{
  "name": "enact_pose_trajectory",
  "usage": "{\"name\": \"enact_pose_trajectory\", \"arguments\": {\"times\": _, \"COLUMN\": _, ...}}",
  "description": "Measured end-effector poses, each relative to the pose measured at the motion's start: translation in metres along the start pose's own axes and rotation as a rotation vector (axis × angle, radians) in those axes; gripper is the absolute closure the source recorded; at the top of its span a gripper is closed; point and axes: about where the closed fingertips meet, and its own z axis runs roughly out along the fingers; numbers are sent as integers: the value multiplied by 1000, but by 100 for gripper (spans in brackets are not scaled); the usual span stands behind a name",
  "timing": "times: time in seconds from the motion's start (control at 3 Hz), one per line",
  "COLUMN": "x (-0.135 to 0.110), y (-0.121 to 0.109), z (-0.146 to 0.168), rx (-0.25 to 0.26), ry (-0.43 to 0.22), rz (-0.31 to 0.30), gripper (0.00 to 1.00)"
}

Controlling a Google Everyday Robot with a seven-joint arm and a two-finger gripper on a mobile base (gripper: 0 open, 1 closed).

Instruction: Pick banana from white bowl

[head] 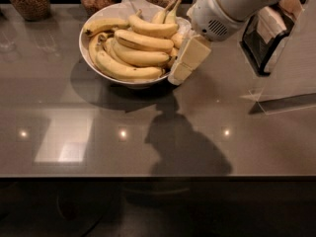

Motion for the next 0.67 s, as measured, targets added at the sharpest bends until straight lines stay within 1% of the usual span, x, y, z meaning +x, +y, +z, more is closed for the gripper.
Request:
{"name": "enact_pose_trajectory", "arguments": {"times": 0.33, "x": -30, "y": -10, "z": 24, "rx": -26, "ry": -75, "rz": 19, "gripper": 0}}
{"name": "enact_pose_trajectory", "arguments": {"times": 0.67, "x": -60, "y": -14, "z": 44, "rx": -59, "ry": -124, "rz": 16, "gripper": 5}}
